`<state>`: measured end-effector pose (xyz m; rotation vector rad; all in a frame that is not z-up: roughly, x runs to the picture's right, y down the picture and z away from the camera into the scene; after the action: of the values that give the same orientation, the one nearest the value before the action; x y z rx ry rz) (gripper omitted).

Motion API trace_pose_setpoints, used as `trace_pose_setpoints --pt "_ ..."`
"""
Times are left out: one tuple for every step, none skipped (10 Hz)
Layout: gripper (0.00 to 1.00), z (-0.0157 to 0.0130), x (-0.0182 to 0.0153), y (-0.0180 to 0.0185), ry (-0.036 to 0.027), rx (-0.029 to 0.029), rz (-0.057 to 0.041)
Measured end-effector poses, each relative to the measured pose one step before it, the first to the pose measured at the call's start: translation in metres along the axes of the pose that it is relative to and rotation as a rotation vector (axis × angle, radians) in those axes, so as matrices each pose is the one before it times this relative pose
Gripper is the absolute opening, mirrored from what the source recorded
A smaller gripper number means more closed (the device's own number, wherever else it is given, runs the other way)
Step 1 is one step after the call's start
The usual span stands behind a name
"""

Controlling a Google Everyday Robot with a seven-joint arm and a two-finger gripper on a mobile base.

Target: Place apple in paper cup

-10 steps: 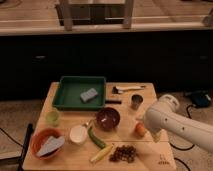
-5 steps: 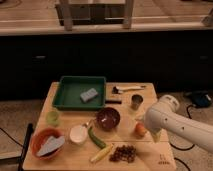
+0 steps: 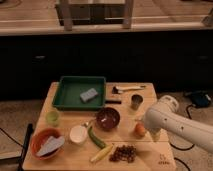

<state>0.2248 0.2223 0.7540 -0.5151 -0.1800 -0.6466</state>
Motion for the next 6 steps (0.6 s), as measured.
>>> trace_pose_setpoints --pt "0.80 0.00068 -0.00021 -0.00015 -0.00043 0.00011 -0.00384" --pt "0.80 0.00097 0.00044 -0.00002 0.00048 -0.00005 -0.00555" --pt "0.80 0.00144 0.00038 -0.00041 -0.00008 0.00080 -0.01064" --pt "0.80 0.00077 0.00011 -0.00060 0.00025 0.00115 -0.00563" --pt "0.80 0.00136 -0.00017 -0.00062 -0.00063 0.00050 -0.00588" --pt "0.80 0.00160 0.00021 -0.00040 -0.00051 0.00088 -0.00558"
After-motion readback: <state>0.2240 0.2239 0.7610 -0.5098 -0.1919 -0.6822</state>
